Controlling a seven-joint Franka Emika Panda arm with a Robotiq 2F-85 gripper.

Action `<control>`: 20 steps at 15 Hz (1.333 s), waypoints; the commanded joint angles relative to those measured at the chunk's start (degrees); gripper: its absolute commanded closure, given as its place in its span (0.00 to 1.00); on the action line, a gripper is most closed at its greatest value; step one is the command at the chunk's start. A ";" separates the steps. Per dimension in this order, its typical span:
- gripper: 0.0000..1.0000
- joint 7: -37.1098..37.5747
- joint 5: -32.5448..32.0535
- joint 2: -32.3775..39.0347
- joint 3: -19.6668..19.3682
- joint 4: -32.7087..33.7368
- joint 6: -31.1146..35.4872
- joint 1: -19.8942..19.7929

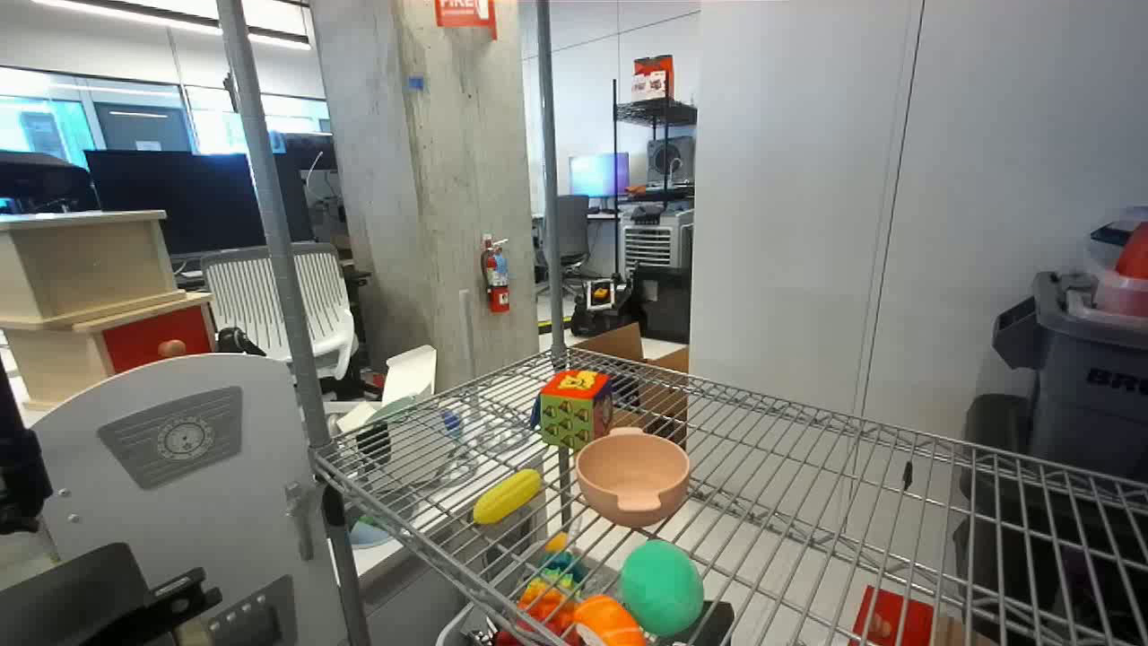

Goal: Put the cube-shaped object into the pot

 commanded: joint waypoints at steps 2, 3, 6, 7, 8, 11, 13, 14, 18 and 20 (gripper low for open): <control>0.00 0.20 -0.19 0.04 -0.37 0.07 -0.05 0.42; 0.00 0.20 -0.19 0.04 -0.37 0.07 -0.05 0.42; 0.00 0.20 -0.19 0.03 -0.37 0.07 -0.05 0.42; 0.00 0.20 -0.19 0.03 -0.37 0.07 -0.05 0.42; 0.00 0.20 -0.19 0.03 -0.37 0.07 -0.05 0.42; 0.00 0.20 -0.19 0.03 -0.37 0.07 -0.05 0.42; 0.00 2.65 1.05 2.55 0.07 0.34 3.03 0.10; 0.00 4.35 2.13 4.47 0.18 0.52 5.53 -0.05; 0.00 11.87 10.33 11.93 0.53 0.69 19.87 0.31; 0.00 14.67 14.83 17.46 0.90 1.62 28.81 1.08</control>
